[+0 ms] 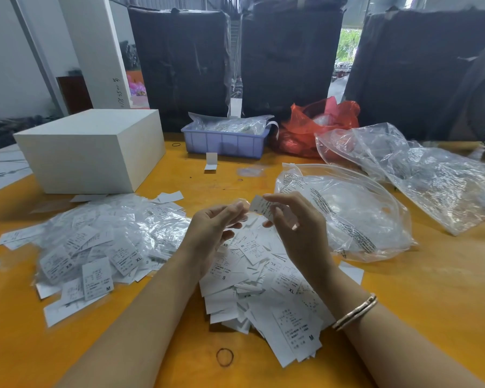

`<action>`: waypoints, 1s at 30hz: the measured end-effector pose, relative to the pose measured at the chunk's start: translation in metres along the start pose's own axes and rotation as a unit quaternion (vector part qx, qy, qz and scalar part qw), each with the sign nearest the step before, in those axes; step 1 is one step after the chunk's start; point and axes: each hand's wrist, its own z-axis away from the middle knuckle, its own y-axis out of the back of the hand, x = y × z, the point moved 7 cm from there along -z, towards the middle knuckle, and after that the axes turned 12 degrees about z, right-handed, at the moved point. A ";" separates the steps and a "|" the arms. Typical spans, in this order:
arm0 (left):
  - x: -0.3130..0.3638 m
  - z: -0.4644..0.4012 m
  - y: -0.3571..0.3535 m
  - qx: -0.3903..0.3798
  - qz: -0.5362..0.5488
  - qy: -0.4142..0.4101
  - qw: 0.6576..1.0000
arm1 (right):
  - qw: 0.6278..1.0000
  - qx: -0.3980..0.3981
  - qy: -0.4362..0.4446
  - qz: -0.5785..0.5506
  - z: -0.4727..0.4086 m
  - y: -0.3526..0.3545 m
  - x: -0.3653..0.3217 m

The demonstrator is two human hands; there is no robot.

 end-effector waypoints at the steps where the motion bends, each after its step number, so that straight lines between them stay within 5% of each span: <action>1: 0.000 0.000 0.000 -0.004 0.000 0.001 1.000 | 1.000 0.003 -0.003 0.000 0.000 0.001 0.001; 9: 0.000 0.000 -0.003 -0.021 0.020 0.005 1.000 | 1.000 -0.024 0.015 -0.007 0.002 -0.004 -0.001; 16: 0.004 0.003 -0.007 -0.048 0.029 -0.006 0.998 | 0.986 -0.105 -0.092 -0.088 0.009 -0.017 0.009; 23: 0.006 0.003 -0.003 -0.013 0.027 -0.017 0.999 | 0.948 -0.016 -0.227 -0.221 0.009 -0.010 0.024; 30: 0.005 0.003 -0.003 -0.011 0.029 -0.014 0.999 | 0.954 -0.017 -0.207 -0.215 0.008 -0.011 0.016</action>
